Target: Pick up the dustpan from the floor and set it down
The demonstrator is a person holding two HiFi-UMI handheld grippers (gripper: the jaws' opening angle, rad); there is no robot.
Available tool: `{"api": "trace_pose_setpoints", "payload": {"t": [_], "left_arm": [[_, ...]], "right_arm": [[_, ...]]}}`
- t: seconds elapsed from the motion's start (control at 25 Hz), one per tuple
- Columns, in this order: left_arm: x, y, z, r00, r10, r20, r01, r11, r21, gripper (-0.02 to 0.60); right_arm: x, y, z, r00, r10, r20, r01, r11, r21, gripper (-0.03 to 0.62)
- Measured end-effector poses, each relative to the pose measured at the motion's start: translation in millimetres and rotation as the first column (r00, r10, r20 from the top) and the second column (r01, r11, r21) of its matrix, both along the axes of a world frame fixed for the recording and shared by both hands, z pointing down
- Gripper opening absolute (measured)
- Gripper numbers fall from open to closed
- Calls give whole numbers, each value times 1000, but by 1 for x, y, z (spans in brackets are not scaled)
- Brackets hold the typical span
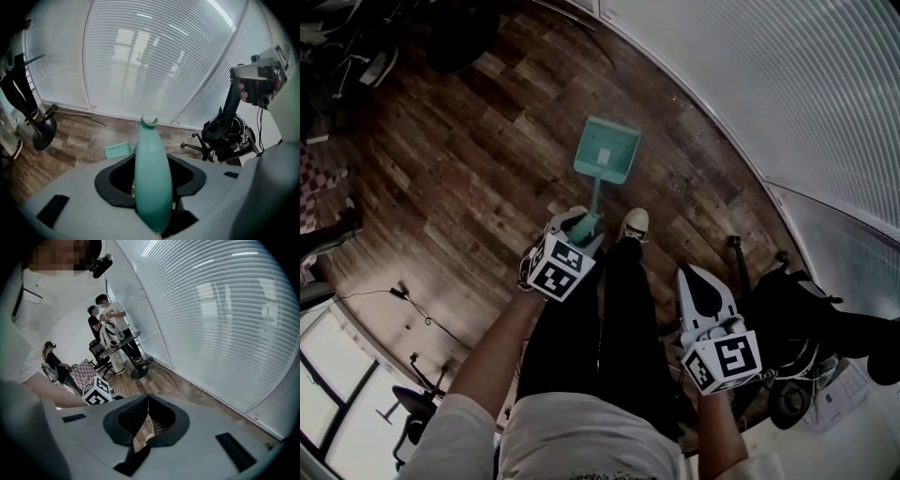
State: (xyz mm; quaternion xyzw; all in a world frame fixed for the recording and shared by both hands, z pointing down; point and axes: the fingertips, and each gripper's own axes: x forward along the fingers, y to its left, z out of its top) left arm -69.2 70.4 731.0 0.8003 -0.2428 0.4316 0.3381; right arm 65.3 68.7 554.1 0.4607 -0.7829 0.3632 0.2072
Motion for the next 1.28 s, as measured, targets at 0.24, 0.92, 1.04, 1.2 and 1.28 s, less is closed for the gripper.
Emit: {"api": "trace_pose_setpoints", "payload": {"t": [0.24, 0.92, 1.04, 1.2, 1.28], "left_arm": [[-3, -7, 6, 999, -31, 14, 31, 1000, 5, 156], [-2, -5, -2, 999, -37, 24, 37, 999, 10, 23], [-3, -6, -6, 999, -49, 19, 49, 999, 10, 24], [-6, -5, -13, 998, -59, 16, 59, 998, 10, 25], [-6, -3, -19, 998, -60, 14, 60, 998, 17, 25]], "right_arm": [[-5, 2, 7, 1000, -4, 7, 4, 1000, -13, 26], [-7, 1, 1, 1000, -5, 12, 6, 1000, -4, 26], [-8, -1, -1, 1000, -7, 12, 7, 1000, 1, 26], [-10, -3, -7, 1000, -11, 15, 11, 1000, 15, 26], [-8, -4, -11, 1000, -12, 10, 12, 1000, 20, 26]]}}
